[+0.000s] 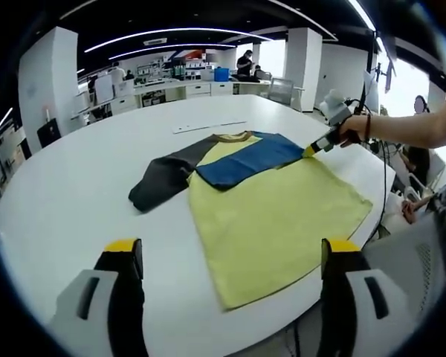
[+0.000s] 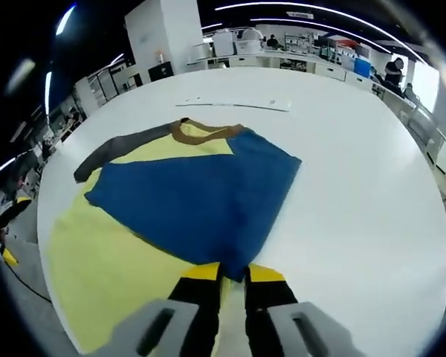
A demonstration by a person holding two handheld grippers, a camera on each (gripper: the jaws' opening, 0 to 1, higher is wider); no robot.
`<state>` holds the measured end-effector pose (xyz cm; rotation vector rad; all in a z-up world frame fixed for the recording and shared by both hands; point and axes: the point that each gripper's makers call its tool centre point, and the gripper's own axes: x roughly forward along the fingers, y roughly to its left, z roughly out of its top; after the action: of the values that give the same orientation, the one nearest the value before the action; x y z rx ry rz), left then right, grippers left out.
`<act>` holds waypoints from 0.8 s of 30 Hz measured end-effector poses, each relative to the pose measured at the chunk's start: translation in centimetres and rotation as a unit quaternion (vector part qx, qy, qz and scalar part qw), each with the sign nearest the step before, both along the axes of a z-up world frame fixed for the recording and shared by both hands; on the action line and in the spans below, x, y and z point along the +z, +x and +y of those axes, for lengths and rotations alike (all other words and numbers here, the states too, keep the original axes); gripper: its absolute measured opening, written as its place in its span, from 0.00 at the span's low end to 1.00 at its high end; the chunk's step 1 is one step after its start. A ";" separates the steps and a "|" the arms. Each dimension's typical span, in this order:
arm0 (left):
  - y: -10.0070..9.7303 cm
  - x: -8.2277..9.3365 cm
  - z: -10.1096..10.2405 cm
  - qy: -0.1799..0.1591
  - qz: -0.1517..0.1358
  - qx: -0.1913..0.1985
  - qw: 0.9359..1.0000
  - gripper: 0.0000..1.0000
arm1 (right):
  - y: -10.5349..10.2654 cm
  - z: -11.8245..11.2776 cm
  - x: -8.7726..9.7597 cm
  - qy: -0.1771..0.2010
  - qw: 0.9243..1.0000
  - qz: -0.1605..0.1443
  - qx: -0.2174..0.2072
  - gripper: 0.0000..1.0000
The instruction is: Fold the garment on the visible template until the final outline fits inside the template.
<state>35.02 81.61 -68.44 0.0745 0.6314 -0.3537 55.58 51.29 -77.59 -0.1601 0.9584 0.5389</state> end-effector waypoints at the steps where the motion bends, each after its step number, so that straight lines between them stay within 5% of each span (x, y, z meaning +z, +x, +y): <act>1: 0.0 0.0 0.0 0.000 0.001 0.000 1.000 0.97 | 0.0 0.1 0.0 -0.001 1.000 0.001 0.001 0.03; 24: 1.7 -0.4 2.4 0.002 0.005 0.021 1.000 0.91 | 1.4 -3.3 0.2 -0.054 0.996 0.008 0.072 0.01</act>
<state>36.72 84.05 -68.88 0.0639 0.6426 -0.3129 56.95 47.99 -77.39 -0.3253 0.9965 0.6214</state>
